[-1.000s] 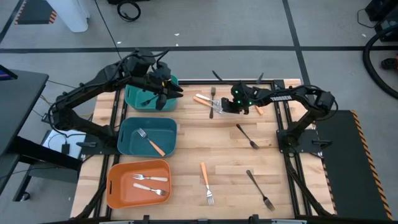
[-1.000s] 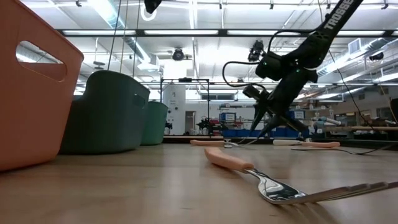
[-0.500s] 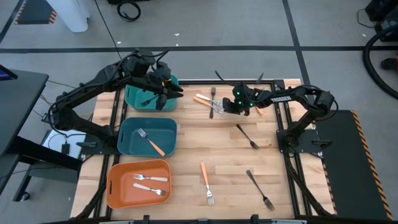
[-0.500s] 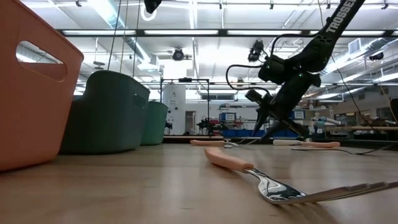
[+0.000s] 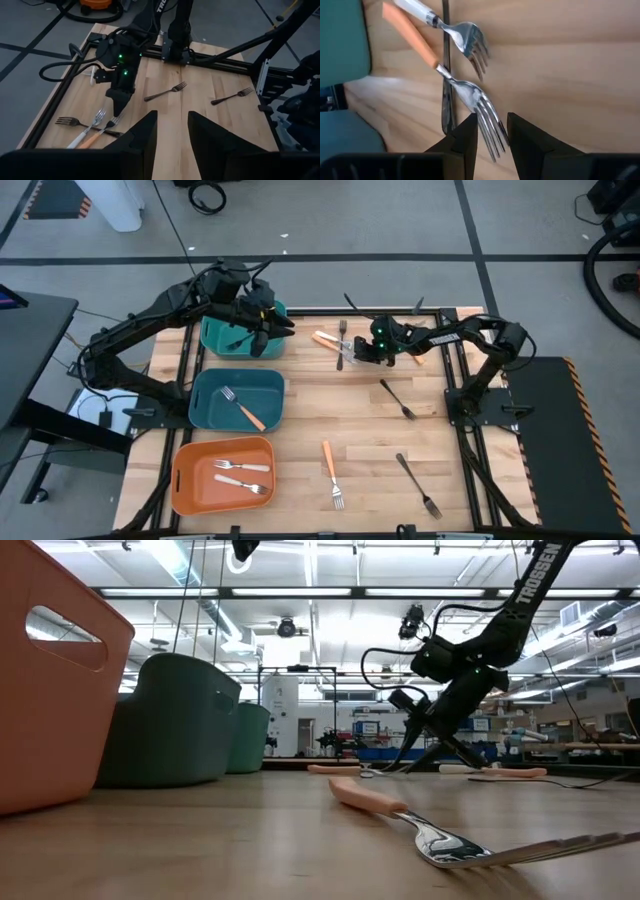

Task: Sort silverware by color (type)
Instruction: Put the light orange fork into the blue bin

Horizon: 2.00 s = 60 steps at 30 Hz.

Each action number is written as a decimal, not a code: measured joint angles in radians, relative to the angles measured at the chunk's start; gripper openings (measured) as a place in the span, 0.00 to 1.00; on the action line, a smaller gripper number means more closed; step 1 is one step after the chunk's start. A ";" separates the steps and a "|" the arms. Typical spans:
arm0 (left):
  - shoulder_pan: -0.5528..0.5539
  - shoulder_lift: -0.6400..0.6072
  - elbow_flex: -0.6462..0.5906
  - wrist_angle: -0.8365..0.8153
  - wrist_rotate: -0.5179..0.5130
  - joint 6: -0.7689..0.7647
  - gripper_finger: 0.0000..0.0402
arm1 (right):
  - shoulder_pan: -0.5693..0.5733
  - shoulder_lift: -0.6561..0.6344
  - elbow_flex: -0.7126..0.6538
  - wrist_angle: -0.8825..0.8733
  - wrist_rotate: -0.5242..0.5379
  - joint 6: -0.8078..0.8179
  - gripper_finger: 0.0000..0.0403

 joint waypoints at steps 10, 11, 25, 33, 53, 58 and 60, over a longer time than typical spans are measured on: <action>0.000 0.000 0.000 -0.001 -0.001 0.000 0.30 | 0.012 -0.001 0.000 -0.013 -0.008 0.007 0.25; 0.000 0.000 0.000 -0.001 -0.001 0.000 0.29 | 0.016 -0.001 0.000 -0.017 -0.009 0.007 0.24; 0.000 0.000 0.000 -0.001 -0.007 0.000 0.30 | 0.026 -0.001 0.000 -0.031 0.019 0.011 0.23; 0.000 0.000 0.000 -0.001 -0.007 0.000 0.30 | 0.027 -0.001 0.000 -0.030 0.022 0.001 0.14; 0.000 0.000 0.000 -0.001 -0.008 -0.002 0.30 | 0.057 -0.043 0.000 0.065 -0.179 -0.105 0.01; 0.000 0.000 0.000 -0.001 -0.044 -0.027 0.30 | 0.061 -0.116 0.000 0.066 -0.217 -0.108 0.01; 0.001 0.001 0.000 0.000 -0.078 -0.029 0.30 | 0.061 -0.156 0.000 0.066 -0.220 -0.116 0.01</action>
